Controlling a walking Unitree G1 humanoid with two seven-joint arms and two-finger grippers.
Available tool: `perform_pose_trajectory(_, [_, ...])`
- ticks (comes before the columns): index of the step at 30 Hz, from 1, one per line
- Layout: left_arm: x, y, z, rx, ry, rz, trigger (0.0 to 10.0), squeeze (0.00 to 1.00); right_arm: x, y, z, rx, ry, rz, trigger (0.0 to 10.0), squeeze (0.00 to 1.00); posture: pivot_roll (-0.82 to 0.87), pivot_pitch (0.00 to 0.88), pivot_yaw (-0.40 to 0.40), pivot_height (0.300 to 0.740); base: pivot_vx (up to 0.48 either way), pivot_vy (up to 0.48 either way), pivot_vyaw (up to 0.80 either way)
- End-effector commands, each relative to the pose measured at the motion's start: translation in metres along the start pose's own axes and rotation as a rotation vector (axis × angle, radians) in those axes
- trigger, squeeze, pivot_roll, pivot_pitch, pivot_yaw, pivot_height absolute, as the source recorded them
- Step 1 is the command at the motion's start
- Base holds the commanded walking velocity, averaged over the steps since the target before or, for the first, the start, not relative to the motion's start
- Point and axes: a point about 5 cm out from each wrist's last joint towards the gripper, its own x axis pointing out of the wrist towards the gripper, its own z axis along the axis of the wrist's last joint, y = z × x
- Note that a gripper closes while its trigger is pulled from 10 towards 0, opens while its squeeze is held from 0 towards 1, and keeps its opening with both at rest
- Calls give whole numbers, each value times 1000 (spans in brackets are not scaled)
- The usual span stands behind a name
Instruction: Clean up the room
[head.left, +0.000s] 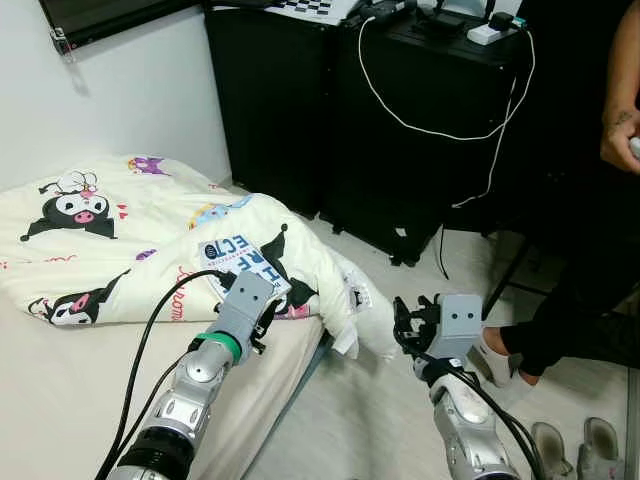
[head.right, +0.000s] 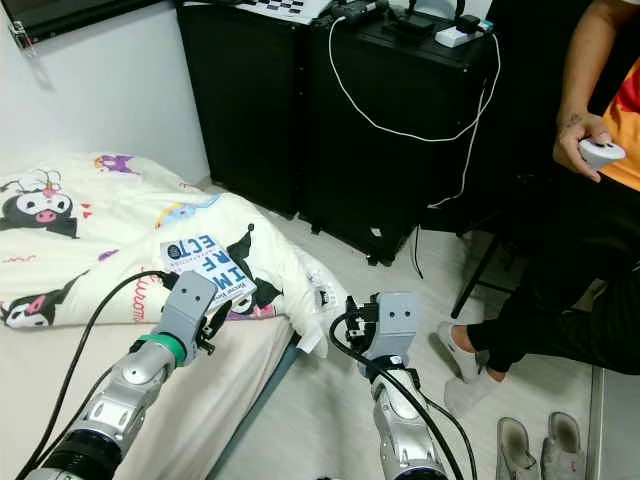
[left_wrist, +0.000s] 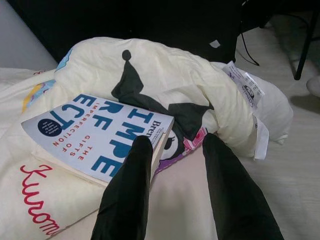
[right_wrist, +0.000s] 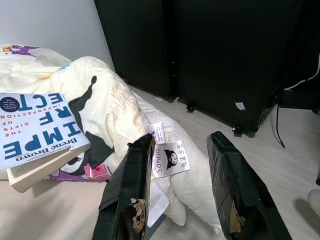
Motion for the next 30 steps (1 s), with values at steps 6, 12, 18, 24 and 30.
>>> perform_pose_trajectory(6, [-1,-4,-1,12,0,-9,10000,0,-3,-5,-4,1,12,-23,10000,0,25,73,33,740,0,0,0])
perform_pose_trajectory(12, [0,-5,0,13,0,-11,10000,0,-1,-5,-3,-1,10,-18,10000,0,26,68,32,725,0,0,0])
perform_pose_trajectory(18, [0,-5,-1,15,1,-12,10000,0,-1,-5,-3,-1,12,-16,10000,0,25,65,32,700,0,0,0])
perform_pose_trajectory(24, [1,-5,0,15,-1,-15,10000,0,-1,-6,-3,-5,12,-18,10000,0,25,65,32,685,0,0,0])
perform_pose_trajectory(30, [1,-6,1,16,-3,-17,10000,0,-1,-7,-3,-5,12,-19,10000,0,25,65,32,660,0,0,0])
